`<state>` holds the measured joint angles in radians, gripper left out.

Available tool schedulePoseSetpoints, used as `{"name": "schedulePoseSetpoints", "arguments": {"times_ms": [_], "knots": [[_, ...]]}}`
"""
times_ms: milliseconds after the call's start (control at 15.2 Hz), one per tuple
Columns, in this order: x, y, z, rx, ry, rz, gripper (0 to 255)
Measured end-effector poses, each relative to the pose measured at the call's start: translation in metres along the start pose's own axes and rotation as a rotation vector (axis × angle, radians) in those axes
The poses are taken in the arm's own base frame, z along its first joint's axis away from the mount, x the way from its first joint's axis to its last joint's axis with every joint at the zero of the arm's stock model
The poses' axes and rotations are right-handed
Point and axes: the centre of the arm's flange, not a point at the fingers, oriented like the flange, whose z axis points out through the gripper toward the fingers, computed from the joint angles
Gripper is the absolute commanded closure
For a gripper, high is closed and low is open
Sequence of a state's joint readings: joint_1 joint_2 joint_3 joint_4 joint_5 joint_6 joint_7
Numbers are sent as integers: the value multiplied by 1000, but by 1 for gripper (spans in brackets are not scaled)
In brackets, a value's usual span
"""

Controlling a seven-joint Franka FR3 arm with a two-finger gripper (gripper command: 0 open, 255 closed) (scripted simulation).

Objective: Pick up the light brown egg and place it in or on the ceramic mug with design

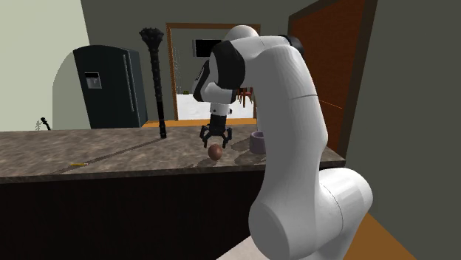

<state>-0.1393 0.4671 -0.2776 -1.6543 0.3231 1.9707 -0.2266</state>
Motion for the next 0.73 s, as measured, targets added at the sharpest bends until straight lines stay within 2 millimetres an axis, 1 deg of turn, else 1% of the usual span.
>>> {"name": "schedulePoseSetpoints", "arguments": {"times_ms": [132,528,594,726], "knots": [[0,0,11,0,0,0,0],[0,0,14,0,0,0,0],[0,0,14,0,0,0,255],[0,0,14,0,1,0,255]]}}
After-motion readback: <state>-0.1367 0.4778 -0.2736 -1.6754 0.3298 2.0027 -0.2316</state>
